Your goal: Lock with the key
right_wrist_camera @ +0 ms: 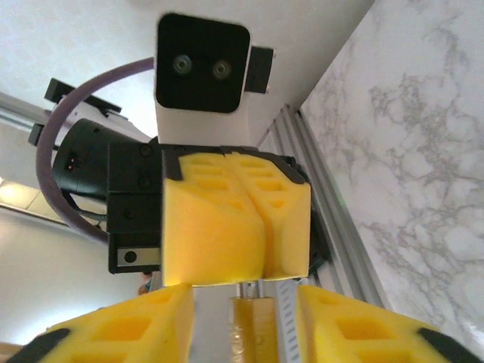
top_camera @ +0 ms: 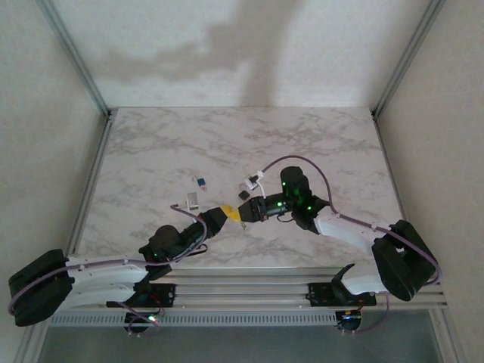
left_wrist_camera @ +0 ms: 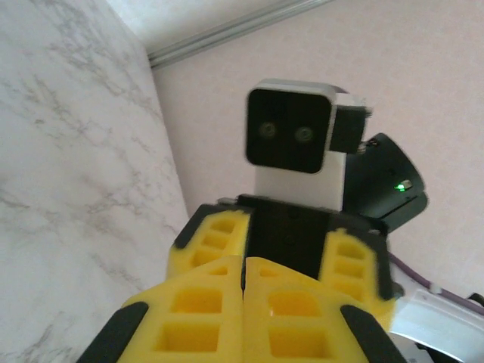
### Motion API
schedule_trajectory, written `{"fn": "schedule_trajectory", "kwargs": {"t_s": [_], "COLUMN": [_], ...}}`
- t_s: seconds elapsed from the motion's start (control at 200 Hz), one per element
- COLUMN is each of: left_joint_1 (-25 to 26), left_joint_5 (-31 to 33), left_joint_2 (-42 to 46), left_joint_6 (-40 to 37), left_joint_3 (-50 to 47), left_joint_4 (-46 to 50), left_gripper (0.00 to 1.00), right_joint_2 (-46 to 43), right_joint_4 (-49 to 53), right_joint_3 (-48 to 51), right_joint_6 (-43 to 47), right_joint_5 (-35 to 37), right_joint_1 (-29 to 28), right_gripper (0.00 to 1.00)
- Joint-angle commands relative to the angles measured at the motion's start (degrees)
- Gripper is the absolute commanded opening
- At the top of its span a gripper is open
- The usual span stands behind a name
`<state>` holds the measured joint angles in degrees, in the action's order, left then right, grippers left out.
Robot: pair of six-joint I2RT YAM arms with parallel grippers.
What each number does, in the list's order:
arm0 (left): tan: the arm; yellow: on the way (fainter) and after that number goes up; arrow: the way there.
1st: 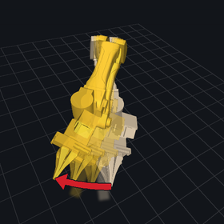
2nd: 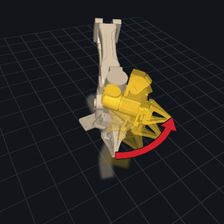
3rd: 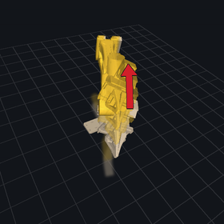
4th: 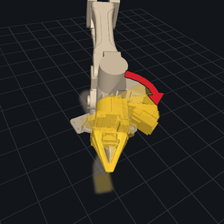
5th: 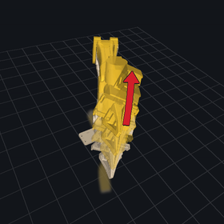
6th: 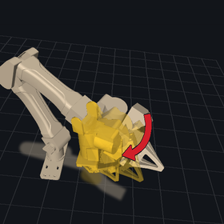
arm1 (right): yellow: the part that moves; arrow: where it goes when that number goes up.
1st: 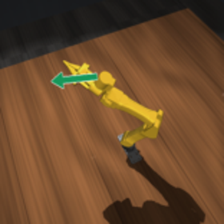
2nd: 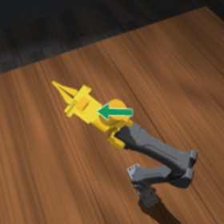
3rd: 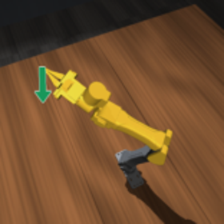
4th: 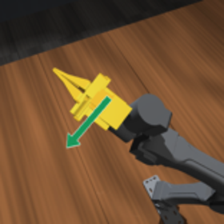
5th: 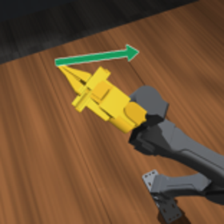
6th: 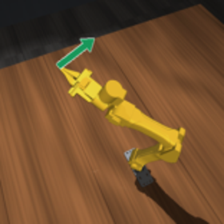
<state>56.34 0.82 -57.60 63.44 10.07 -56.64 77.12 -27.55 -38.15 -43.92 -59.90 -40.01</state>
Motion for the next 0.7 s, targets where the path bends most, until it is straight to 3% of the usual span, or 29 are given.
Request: {"fn": "schedule_trajectory", "kwargs": {"t_s": [0.0,0.305,0.506,0.696], "left_joint_1": [-1.11,-4.67,-8.47,-10.4], "left_joint_5": [-3.55,-4.25,-7.72,-9.78], "left_joint_2": [-1.49,-2.54,-7.2,-11.5], "left_joint_6": [1.32,2.52,5.31,6.44], "left_joint_3": [0.31,0.4,-0.07,2.36], "left_joint_4": [2.59,3.67,-2.5,-6.0], "left_gripper": [0.0,0.0,0.0,0.0], "right_joint_2": [-2.68,-5.16,-5.57,-2.72], "right_joint_4": [-3.04,0.05,2.79,-0.03], "right_joint_3": [0.76,2.89,4.67,5.5], "right_joint_6": [0.13,1.26,1.9,-0.95], "right_joint_5": [1.48,5.86,11.75,10.53], "right_joint_1": [2.24,5.89,9.31,10.17], "right_gripper": [0.45,0.56,0.62,0.63]}}
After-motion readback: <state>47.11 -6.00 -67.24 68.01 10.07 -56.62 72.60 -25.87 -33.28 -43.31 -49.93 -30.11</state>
